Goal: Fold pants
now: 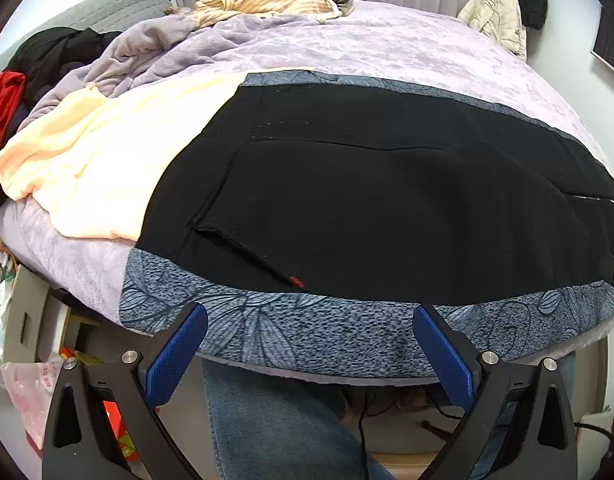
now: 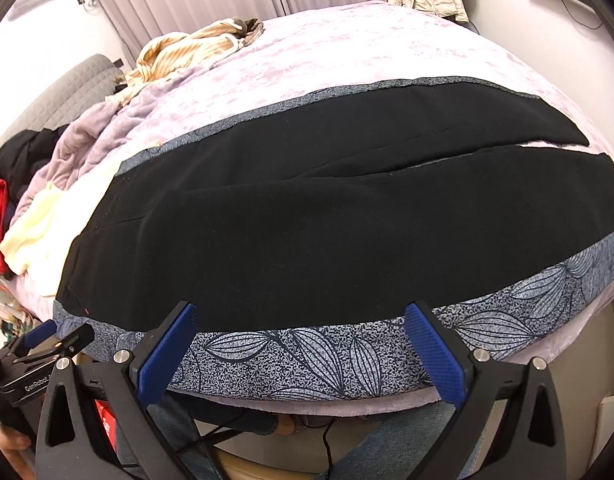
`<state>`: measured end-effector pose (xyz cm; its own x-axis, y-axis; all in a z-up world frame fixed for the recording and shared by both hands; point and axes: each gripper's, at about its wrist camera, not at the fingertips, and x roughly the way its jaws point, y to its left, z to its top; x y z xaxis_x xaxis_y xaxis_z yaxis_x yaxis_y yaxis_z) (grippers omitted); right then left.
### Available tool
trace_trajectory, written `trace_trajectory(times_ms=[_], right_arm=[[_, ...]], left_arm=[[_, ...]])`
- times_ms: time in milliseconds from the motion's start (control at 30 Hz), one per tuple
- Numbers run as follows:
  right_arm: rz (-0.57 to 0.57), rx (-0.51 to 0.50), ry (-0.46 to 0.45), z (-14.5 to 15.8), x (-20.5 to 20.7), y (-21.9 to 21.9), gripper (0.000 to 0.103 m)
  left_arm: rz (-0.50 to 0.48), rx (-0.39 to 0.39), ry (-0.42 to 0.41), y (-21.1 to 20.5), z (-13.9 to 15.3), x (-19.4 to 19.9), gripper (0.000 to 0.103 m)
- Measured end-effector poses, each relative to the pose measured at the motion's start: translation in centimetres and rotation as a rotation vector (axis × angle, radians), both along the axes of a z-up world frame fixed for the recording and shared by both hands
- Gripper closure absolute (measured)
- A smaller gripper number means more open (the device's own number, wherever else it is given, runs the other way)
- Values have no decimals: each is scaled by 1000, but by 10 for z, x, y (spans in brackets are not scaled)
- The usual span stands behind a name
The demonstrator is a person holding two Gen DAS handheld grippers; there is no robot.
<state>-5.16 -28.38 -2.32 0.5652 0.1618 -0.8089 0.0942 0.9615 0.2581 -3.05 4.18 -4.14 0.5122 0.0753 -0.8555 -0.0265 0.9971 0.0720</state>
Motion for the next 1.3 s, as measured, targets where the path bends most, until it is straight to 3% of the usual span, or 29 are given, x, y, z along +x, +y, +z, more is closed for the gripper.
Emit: trace_trajectory(times_ms=[267,400,467,533,567,733,800,1067,1200,1300], right_arm=[[7,50,-32,2,-2,-5,0],[65,365,-127,-4,-13,-24,0],[121,532,-103,-20,-14,-30,7],[194,675,-46,-43,-16,-28,28],[224,738,6,-60,-17,-24,30],[245,774,139,-108,-15,-8,33],[229,820,133,-116,-10,-7,33],[300,931,-67,-75,12,0,33],[311,960,-114,-52,8,-7,33],[312,952,-108,-49,7,-10,33]], left_arm=[[5,-34,-12,8,-2,2,0],[-43,-147,-71,20,3,-7,0],[-74,-156,-87,24,3,-11,0],[-106,-133,-99,27,-1,-18,0],[-117,-130,-101,27,-3,-22,0],[-141,-211,-72,36,-18,-30,0],[-136,-244,-68,39,-23,-31,0],[-120,-483,-86,43,-48,-30,0],[-144,-534,-120,34,-45,-21,0],[-110,-569,-175,42,-33,-13,0]])
